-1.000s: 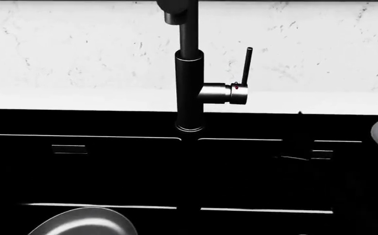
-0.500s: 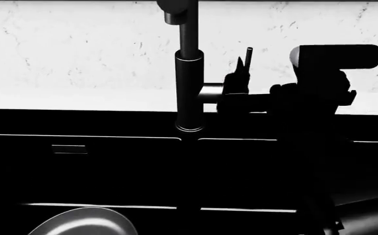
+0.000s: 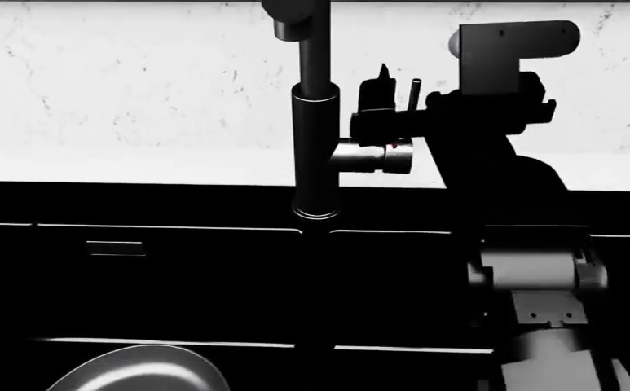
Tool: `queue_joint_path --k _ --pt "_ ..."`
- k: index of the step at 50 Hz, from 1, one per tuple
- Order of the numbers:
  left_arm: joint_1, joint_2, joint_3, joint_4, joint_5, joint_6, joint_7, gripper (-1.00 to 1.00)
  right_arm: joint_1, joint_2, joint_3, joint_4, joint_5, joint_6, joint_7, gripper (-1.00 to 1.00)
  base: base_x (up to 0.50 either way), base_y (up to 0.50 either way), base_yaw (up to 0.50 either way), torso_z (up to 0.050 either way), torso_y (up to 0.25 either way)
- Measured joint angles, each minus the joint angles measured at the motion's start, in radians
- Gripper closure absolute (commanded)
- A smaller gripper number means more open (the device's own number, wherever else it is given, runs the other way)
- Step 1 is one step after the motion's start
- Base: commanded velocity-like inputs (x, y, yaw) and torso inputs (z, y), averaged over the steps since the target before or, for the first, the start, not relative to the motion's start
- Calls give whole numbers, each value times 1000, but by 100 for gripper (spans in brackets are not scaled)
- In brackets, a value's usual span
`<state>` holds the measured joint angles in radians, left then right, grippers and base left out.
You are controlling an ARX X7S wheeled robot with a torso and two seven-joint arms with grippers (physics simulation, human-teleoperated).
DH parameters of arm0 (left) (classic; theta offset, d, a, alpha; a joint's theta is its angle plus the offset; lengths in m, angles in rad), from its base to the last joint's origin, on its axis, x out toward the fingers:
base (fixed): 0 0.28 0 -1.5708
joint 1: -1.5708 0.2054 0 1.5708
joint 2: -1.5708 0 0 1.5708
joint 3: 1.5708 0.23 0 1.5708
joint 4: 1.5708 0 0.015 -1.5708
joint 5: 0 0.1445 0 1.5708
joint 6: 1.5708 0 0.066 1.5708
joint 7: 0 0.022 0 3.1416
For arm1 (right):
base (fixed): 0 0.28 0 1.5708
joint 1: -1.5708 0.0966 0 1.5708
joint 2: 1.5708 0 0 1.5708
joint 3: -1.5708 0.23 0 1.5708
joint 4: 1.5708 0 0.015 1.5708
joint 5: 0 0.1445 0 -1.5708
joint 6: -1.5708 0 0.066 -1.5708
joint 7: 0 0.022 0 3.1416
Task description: Pick the pan and sponge and place them into the sink. Then turn on the water.
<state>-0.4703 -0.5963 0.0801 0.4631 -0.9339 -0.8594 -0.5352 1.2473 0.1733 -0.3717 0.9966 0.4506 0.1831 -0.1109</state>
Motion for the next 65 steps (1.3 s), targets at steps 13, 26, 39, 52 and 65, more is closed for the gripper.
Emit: queue_joint_path --k 13,26,39,52,65 --pt "-56 2 11 -26 -1 -13 1 -100 88 -59 59 227 -117 -75 -68 -100 0 0 0 0 0" --pt "-338 54 95 -230 22 -63 67 -100 112 -89 160 288 -225 -90 -91 -100 0 0 0 0 -9" --pt "-479 92 169 -392 87 -45 126 -100 124 -103 262 306 -310 -93 -100 -100 0 0 0 2 -223" --pt "-539 101 202 -449 110 -41 156 -100 165 -102 325 307 -362 -93 -101 -100 0 0 0 2 -95" --pt "-540 101 210 -464 110 -42 163 -100 196 -80 356 309 -389 -67 -72 -100 0 0 0 0 0"
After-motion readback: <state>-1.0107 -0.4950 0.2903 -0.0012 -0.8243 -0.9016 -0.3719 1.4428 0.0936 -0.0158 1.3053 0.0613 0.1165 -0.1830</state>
